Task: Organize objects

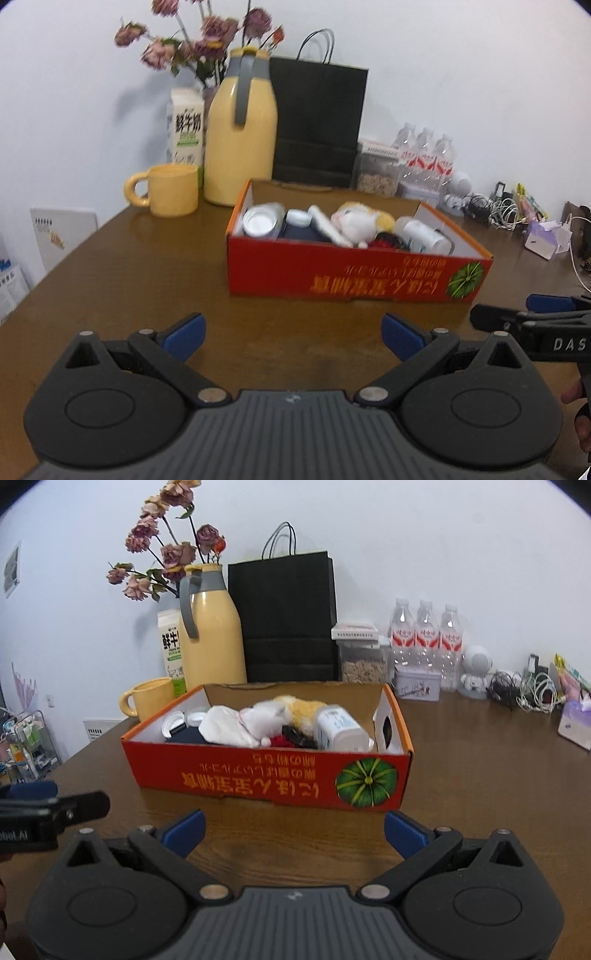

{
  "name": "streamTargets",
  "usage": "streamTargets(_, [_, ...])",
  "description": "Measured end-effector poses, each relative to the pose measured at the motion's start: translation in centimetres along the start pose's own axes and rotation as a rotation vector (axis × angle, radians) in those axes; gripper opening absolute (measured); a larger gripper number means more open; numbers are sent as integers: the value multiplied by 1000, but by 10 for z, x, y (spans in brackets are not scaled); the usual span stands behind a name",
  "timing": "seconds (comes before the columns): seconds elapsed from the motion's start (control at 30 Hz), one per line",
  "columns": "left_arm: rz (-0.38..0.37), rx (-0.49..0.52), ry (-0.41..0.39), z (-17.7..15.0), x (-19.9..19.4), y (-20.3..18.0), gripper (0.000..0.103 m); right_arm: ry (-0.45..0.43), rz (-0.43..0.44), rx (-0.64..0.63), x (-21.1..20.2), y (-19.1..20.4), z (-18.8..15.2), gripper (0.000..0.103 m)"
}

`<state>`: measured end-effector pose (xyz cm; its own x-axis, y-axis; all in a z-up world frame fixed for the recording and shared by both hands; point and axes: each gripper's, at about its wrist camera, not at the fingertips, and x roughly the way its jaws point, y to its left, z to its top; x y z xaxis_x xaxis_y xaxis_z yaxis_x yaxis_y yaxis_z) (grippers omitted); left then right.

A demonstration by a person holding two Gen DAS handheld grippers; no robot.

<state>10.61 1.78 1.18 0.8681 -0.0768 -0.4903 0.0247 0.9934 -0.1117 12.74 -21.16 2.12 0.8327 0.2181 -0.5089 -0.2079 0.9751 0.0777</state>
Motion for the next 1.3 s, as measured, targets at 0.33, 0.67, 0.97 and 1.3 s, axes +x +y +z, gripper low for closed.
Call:
streamTargets(0.33, [-4, -1, 8, -3, -2, 1, 103, 16, -2, 9, 2, -1, -3, 103])
streamTargets(0.67, [-4, -2, 6, -2, -1, 0, 103, 14, -2, 9, 2, -1, -3, 103])
streamTargets(0.97, [-6, -2, 3, -1, -2, -1, 103, 11, -4, 9, 1, -2, -2, 103])
streamTargets(1.3, [-9, -1, 3, 1, -2, -3, 103, 6, -3, 12, -1, -3, -1, 103])
